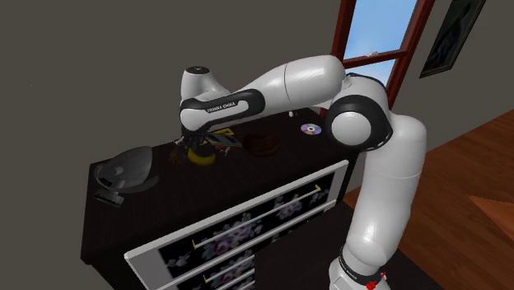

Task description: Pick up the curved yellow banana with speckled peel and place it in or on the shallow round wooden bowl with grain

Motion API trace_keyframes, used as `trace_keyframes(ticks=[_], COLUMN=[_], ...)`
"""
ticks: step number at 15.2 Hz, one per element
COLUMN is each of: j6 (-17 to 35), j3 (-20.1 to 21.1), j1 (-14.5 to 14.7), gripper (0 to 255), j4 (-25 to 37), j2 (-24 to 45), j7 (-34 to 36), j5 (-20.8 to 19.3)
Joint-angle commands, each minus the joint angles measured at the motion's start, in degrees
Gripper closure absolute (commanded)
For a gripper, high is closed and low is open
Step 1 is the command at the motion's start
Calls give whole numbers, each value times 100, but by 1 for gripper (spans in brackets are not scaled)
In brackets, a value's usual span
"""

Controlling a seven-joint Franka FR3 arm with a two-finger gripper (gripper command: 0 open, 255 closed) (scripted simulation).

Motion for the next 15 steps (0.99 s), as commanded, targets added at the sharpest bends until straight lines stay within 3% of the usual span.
trace_keyframes(ticks=[1,15], j6=[-172,-161], j3=[0,-711], j1=[-3,-934], gripper=[255,255], j4=[140,-1228], j2=[-31,-1215], j7=[2,-2005], j5=[5,811])
